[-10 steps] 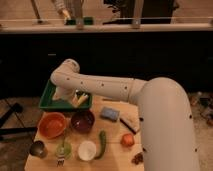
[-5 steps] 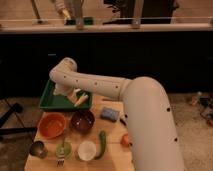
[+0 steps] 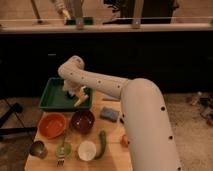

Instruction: Place banana in purple bowl

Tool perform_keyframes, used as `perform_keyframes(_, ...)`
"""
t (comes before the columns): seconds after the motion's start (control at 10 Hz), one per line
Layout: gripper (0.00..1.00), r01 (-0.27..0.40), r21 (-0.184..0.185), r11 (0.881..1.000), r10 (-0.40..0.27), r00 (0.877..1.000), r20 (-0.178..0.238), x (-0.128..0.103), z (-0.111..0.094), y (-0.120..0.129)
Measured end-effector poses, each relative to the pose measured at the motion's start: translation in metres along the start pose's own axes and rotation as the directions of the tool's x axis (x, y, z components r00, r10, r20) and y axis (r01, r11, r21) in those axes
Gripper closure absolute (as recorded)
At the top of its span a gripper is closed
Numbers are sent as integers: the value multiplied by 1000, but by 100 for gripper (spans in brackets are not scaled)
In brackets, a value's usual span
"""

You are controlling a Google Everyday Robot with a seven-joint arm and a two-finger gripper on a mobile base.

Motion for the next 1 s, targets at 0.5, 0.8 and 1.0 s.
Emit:
perform_keyframes(0.5, 28, 15, -62, 998, -11, 998, 64, 1, 26, 10)
perform_keyframes(0.8, 46, 38, -73, 997, -31, 995, 93, -6, 36, 1)
perform_keyframes(1.0, 46, 44, -80, 996, -35, 994, 101, -7, 40, -4)
